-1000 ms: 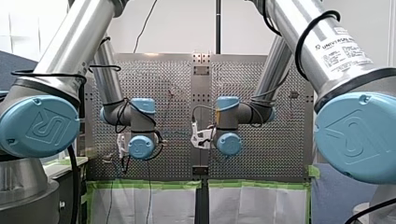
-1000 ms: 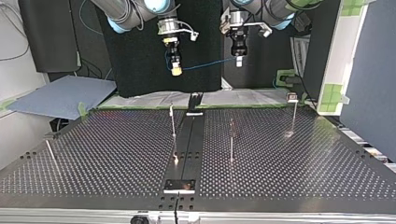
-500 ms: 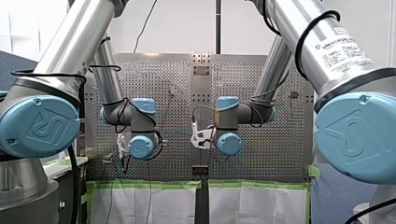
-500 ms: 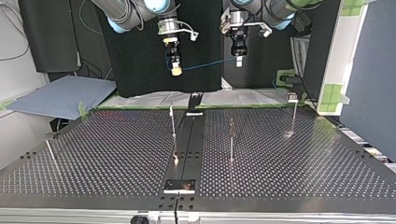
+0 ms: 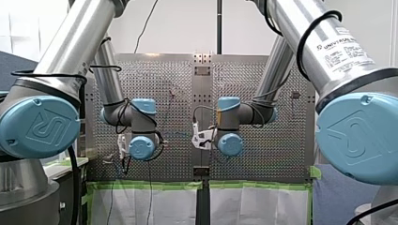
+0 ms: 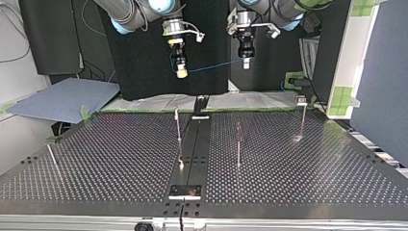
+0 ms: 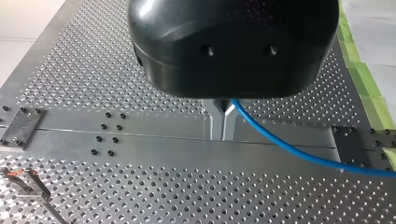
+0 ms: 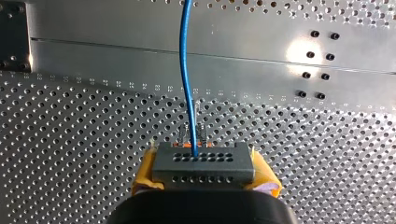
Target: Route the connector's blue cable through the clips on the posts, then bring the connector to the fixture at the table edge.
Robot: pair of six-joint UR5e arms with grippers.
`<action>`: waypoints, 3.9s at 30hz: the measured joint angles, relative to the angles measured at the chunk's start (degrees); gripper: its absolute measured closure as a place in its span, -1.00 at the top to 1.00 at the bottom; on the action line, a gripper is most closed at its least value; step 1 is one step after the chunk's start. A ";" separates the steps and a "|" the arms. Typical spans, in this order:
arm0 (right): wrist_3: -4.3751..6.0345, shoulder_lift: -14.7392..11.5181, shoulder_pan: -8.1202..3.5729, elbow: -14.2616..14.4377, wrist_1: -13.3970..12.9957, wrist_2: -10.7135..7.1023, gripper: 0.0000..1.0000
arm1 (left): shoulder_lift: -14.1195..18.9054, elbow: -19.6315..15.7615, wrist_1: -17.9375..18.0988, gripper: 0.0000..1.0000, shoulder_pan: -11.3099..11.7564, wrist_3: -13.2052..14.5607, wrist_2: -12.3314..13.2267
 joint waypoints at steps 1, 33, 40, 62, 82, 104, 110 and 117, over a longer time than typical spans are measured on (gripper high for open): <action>0.00 0.00 0.00 0.00 0.00 0.00 -1.00 | 0.00 0.00 0.00 -1.00 0.00 0.00 0.00; 0.00 0.00 0.00 0.00 0.00 0.00 -1.00 | 0.00 0.00 0.00 -1.00 0.00 0.00 0.00; 0.00 0.00 0.00 0.00 0.00 0.00 -1.00 | 0.00 0.00 0.00 -1.00 0.00 0.00 0.00; -0.14 1.30 -0.07 -0.71 1.15 -0.14 -1.00 | 0.00 0.07 0.33 -1.00 0.08 -0.08 0.00; -0.17 3.08 -0.09 -0.88 3.78 -0.17 -1.00 | -0.17 0.27 0.20 -1.00 -0.06 -0.25 -0.16; -0.18 3.08 -0.09 -0.87 3.78 -0.17 -1.00 | -3.94 7.61 -4.13 -1.00 -8.77 -4.39 -1.93; 0.21 3.38 0.28 -1.28 4.17 0.22 -1.00 | -4.63 8.36 -3.75 -1.00 -8.14 -5.12 -2.21; 3.10 1.64 1.27 -4.14 7.06 3.07 -1.00 | -3.18 10.10 -5.86 -1.00 -5.39 -8.09 -1.82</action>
